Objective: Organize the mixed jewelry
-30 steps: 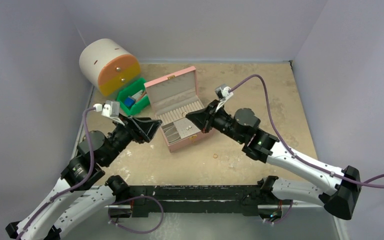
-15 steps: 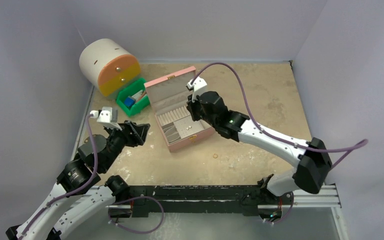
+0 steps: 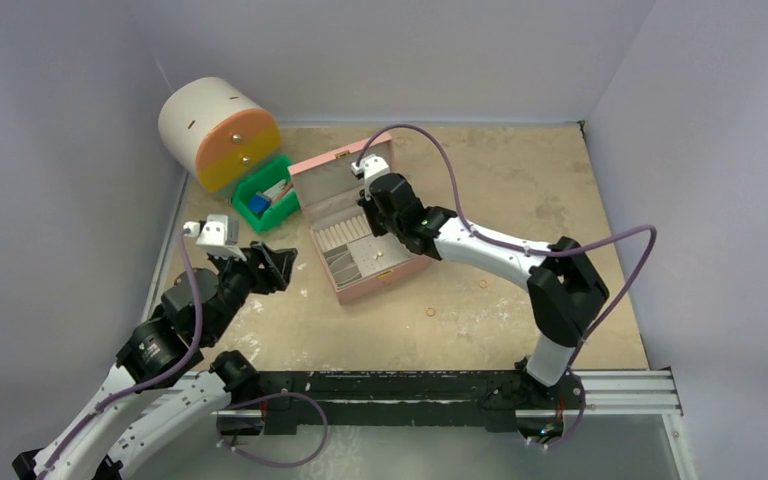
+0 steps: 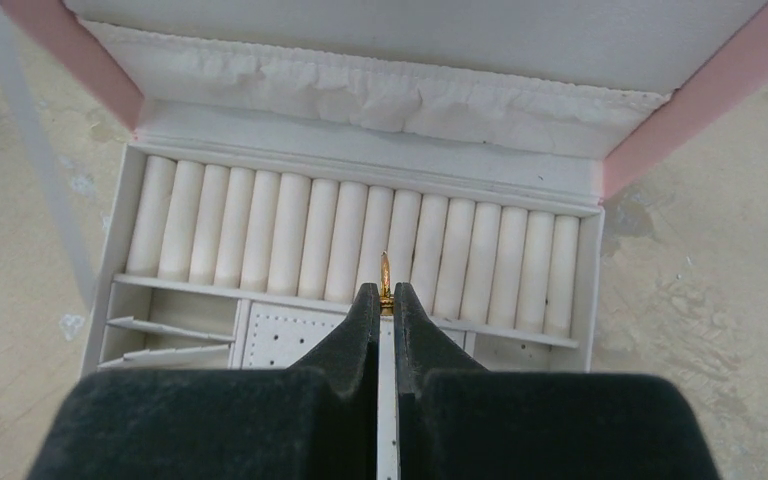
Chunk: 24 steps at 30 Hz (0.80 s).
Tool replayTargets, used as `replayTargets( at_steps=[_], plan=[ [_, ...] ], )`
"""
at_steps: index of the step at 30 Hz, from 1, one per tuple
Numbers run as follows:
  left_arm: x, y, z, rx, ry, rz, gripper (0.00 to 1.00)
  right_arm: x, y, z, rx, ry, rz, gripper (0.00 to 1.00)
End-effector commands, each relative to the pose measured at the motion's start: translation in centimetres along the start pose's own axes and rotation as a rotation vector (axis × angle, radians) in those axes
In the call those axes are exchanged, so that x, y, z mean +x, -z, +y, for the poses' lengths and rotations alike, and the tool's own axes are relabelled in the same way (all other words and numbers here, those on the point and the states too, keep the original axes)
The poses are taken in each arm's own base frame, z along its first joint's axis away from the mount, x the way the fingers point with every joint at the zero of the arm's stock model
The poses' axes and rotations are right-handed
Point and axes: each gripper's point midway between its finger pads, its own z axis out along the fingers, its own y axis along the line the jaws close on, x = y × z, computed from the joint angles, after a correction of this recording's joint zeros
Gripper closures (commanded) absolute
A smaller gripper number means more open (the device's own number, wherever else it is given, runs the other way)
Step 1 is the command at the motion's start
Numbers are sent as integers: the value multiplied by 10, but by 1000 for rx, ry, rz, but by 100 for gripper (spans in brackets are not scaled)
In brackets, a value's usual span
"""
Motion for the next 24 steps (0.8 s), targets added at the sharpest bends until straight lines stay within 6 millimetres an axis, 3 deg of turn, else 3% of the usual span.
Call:
replayTargets(
  at_steps=[1,8,24],
  plan=[
    [-6,-1,0,-9,-9,-17,40,-30,-11,0,-1,-15,-70,100],
    [-8,1,3,-17,-5,-27,40,-16,-31,-3,17,-21,-37,100],
    [-4,-4,2,-25,-17,-9,40,24,-55,4,-15,-25,64,100]
  ],
)
